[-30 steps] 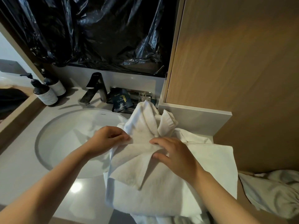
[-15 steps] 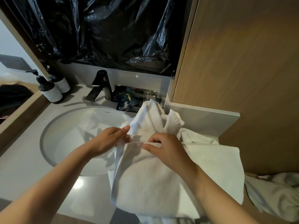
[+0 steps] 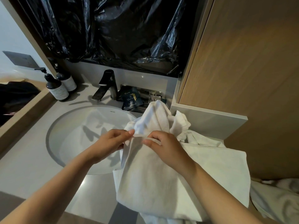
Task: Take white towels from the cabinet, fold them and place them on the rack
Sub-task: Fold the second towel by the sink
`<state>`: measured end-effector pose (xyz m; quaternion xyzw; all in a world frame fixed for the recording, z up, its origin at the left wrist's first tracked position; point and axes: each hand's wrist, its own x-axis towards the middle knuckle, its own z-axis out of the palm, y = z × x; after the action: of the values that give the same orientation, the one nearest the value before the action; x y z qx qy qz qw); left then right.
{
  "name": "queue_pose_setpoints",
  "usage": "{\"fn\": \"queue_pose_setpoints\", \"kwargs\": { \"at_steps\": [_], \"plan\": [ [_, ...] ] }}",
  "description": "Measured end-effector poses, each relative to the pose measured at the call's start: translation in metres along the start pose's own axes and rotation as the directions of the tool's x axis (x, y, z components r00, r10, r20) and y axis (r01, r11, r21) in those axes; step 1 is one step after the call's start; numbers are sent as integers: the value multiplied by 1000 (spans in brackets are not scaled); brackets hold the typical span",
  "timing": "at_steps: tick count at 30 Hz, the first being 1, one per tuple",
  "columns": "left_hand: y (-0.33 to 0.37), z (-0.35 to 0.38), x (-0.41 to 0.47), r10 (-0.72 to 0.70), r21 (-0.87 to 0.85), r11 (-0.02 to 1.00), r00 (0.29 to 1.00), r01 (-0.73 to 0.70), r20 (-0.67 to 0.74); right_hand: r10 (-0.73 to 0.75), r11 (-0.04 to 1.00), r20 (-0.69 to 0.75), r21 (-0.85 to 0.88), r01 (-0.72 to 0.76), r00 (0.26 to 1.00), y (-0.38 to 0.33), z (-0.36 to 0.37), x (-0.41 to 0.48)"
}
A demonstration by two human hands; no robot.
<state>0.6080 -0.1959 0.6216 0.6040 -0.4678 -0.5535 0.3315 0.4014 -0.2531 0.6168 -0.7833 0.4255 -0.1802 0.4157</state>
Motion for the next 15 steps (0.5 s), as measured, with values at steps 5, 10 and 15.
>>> {"fn": "queue_pose_setpoints", "kwargs": {
  "at_steps": [5,10,15],
  "plan": [
    [4,-2,-4,127,266,957,992,-116,-24,-1,1000,-58,-27,-1,998,2,6,-1],
    [-1,5,-1,79,233,972,984,-40,-161,-46,998,-34,-33,45,998,1,7,1],
    [-2,10,4,-159,-195,974,961,115,-228,-61,971,-51,-234,48,997,25,-14,-8]
  ]
}}
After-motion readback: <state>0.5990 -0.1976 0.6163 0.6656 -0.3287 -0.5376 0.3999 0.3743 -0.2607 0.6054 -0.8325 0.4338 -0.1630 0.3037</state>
